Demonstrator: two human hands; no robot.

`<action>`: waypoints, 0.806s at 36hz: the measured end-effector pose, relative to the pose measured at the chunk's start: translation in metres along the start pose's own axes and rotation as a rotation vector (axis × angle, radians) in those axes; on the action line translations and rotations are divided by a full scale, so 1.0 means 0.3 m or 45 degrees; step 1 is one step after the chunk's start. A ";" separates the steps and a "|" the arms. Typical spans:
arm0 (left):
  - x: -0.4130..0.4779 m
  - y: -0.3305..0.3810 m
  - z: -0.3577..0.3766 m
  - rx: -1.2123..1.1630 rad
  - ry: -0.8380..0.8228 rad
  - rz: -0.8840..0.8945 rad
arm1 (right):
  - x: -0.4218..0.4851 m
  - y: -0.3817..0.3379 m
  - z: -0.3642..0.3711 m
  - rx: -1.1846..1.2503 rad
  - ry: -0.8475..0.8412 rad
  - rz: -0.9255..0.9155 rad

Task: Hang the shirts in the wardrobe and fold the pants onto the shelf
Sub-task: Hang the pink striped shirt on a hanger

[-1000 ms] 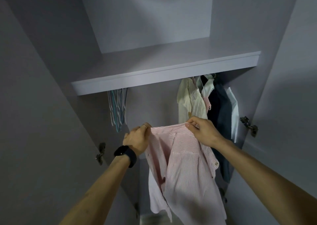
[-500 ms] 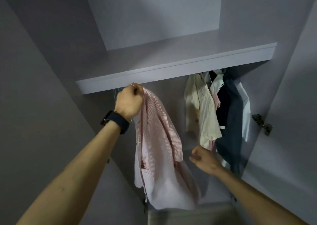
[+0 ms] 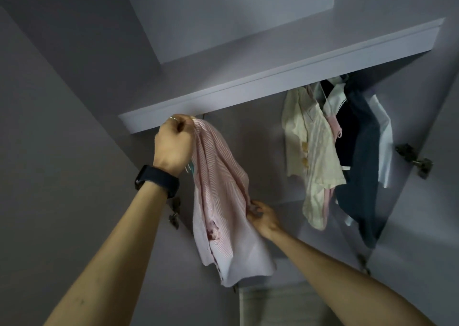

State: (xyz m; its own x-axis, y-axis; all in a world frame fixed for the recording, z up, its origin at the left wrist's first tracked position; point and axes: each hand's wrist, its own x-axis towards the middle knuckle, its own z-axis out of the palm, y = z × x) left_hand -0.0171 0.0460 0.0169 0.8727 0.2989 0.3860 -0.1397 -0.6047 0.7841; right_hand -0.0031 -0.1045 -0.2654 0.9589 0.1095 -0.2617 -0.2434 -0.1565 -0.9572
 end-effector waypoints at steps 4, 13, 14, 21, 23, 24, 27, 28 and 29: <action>-0.005 -0.019 -0.027 -0.041 -0.001 -0.025 | 0.042 -0.019 0.026 -0.049 0.049 0.011; -0.044 -0.176 -0.171 0.310 0.057 -0.063 | 0.142 -0.100 -0.196 -0.520 0.273 -0.149; -0.058 -0.215 -0.187 0.428 0.058 -0.081 | 0.149 -0.119 -0.246 -0.521 0.314 -0.175; -0.197 -0.458 -0.154 1.073 -0.116 -0.267 | 0.073 -0.273 -0.555 -0.644 0.585 -0.636; -0.220 -0.497 -0.118 1.135 -0.157 -0.270 | 0.054 -0.284 -0.609 -0.924 0.510 -0.610; -0.229 -0.511 -0.098 1.170 -0.185 -0.261 | 0.046 -0.284 -0.629 -1.024 0.455 -0.555; -0.248 -0.532 -0.019 1.211 -0.264 -0.265 | 0.009 -0.273 -0.657 -1.028 0.541 -0.606; -0.254 -0.538 0.006 1.157 -0.261 -0.318 | -0.006 -0.269 -0.654 -0.983 0.607 -0.665; -0.252 -0.540 0.031 1.058 -0.244 -0.397 | -0.016 -0.265 -0.654 -0.951 0.645 -0.702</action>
State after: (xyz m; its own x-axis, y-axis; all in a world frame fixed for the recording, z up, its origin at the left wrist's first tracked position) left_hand -0.0561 0.1144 -0.1438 0.8878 0.4549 0.0693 0.4332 -0.8771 0.2075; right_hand 0.0402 -0.2853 -0.1639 0.9000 -0.0463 0.4335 0.2309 -0.7928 -0.5641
